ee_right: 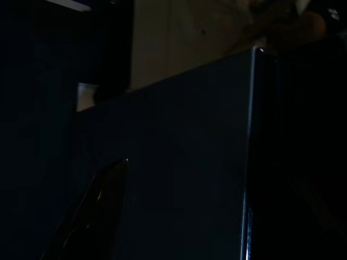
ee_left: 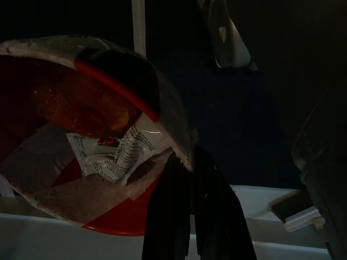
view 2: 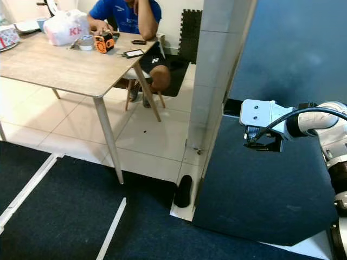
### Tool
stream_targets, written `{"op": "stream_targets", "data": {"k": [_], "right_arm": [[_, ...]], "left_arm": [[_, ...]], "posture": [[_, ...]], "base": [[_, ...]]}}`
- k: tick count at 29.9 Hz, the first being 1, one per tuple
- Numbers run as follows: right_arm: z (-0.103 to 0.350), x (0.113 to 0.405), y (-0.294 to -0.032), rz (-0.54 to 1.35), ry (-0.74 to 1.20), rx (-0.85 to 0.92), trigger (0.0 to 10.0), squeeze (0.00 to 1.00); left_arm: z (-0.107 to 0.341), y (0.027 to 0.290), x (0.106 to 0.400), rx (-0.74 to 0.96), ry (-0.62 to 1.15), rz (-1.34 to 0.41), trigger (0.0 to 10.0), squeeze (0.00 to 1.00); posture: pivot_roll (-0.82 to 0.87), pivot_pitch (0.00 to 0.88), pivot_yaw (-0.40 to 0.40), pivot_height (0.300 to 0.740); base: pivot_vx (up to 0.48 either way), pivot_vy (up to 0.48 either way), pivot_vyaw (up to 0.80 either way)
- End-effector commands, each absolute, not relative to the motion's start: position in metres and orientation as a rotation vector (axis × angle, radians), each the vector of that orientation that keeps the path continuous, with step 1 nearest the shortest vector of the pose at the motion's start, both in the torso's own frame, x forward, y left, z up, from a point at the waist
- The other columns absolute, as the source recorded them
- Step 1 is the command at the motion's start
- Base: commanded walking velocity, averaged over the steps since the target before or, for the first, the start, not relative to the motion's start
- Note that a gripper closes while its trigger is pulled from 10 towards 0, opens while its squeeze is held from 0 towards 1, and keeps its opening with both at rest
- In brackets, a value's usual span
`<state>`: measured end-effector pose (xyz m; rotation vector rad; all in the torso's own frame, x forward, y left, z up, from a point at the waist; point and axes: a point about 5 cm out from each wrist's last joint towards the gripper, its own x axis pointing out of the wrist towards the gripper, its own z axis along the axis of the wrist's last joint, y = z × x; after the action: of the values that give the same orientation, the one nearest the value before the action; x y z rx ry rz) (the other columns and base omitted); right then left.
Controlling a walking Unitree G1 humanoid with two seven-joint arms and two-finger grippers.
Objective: Restocking fridge
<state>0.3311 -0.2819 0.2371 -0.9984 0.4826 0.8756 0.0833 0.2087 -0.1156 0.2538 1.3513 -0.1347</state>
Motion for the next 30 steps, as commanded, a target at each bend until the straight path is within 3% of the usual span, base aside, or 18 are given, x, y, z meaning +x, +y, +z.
{"op": "stream_targets", "data": {"k": [1, 7, 10, 17, 29, 30], "right_arm": [[0.219, 0.327, -0.259, 1.045, 0.491, -0.963, 10.0, 0.0], [0.235, 0.318, -0.241, 1.15, 0.326, -0.886, 10.0, 0.0], [0.269, 0.298, -0.212, 1.345, 0.004, -0.692, 10.0, 0.0], [0.283, 0.276, -0.195, 1.506, -0.188, -0.545, 10.0, 0.0], [0.215, 0.277, -0.183, 1.518, 0.13, -0.496, 10.0, 0.0], [0.19, 0.275, -0.182, 1.519, 0.231, -0.461, 10.0, 0.0]], "left_arm": [[-0.115, 0.198, 0.094, 0.22, 1.301, -0.148, 10.0, 0.0], [-0.114, 0.198, 0.095, 0.221, 1.3, -0.148, 10.0, 0.0], [-0.114, 0.198, 0.095, 0.222, 1.301, -0.148, 10.0, 0.0], [-0.115, 0.199, 0.094, 0.223, 1.305, -0.151, 10.0, 0.0], [-0.114, 0.201, 0.094, 0.231, 1.304, -0.149, 10.0, 0.0], [-0.114, 0.202, 0.095, 0.234, 1.302, -0.148, 10.0, 0.0]], "posture": [[-0.07, 0.0, -0.014, 0.74], [-0.07, 0.0, -0.012, 0.74], [-0.07, 0.0, -0.012, 0.74], [-0.07, 0.0, -0.008, 0.74], [-0.07, 0.0, -0.008, 0.74], [-0.07, 0.0, -0.005, 0.74]], "base": [[0.0, 0.0, 0.0], [0.0, 0.0, 0.0], [0.0, 0.0, 0.0], [0.0, 0.0, 0.0], [0.0, 0.0, 0.0], [0.0, 0.0, 0.0]]}}
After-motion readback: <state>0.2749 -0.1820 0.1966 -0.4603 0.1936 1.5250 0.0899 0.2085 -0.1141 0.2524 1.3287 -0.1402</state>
